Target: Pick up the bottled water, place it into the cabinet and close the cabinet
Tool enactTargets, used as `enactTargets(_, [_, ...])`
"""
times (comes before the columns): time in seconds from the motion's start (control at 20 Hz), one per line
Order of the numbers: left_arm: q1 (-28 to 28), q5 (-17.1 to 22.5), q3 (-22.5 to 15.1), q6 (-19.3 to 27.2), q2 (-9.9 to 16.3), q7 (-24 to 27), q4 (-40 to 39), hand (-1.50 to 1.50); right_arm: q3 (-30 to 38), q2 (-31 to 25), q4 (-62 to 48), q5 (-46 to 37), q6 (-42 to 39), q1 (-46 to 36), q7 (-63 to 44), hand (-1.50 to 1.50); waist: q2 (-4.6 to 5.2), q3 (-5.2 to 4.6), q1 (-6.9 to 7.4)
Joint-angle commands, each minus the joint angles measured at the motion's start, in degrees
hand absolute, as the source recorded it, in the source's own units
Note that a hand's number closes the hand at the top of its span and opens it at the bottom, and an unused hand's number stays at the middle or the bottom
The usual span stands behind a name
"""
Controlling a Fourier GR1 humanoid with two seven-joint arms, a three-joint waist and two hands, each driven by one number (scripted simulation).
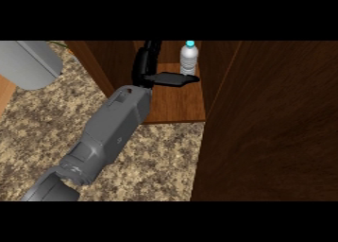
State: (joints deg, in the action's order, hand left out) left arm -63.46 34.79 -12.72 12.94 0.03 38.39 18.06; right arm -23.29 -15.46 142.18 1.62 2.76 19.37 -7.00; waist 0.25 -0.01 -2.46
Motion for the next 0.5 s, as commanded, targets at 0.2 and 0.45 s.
enactTargets(0.2, [10.2, 2.6, -5.2, -1.0, 0.0, -4.2, 15.4, -1.5, 0.3, -0.1, 8.0, 0.4, 0.7, 0.5, -5.8, -1.5, -0.76, -0.01, 2.51])
enactTargets(0.45, [20.8, 0.8, -8.0, 2.3, 1.9, -9.8, 31.1, 1.5, -2.3, 0.4, 5.4, -3.6, 1.2, 0.0, -4.6, -1.5, -1.02, 0.01, 3.55])
